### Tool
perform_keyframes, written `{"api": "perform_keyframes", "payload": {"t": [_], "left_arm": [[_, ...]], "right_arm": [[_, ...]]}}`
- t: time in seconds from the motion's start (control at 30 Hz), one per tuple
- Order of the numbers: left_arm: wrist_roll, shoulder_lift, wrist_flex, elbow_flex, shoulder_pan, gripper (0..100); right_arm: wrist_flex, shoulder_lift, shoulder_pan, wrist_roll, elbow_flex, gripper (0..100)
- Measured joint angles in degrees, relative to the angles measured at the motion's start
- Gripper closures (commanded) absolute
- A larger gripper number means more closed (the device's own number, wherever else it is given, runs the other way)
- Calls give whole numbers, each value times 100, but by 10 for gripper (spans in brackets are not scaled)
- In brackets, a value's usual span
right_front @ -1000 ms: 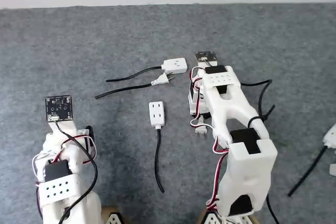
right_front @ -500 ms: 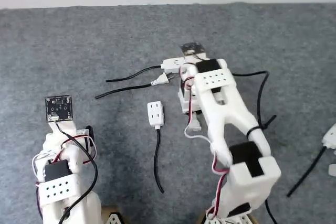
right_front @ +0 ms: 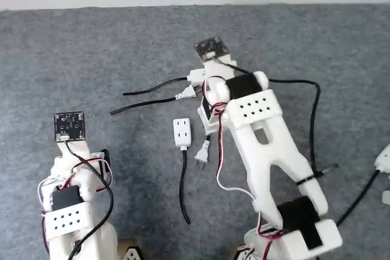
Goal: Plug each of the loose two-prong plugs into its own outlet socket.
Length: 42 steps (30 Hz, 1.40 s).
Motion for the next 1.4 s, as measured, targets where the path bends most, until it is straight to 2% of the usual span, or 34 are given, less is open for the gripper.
{"api": "perform_keyframes", "payload": {"t": [0.07,0.17,0.4,0.5,0.83,1.4], "left_arm": [[0,0,0,0,0,807],[0,0,0,0,0,807],[0,0,0,0,0,805],[0,0,0,0,0,805],[0,0,0,0,0,805],[-9,0,0,0,0,805]], "right_arm": [[-141,378,0,-53,26,986],[-466,1073,0,-580,26,984],[-932,2242,-193,-1363,9,872],[-958,2470,-167,-1670,-114,865],[-1301,2708,-536,-1925,-237,863],[-1292,2857,-527,-1925,-325,866]]}}
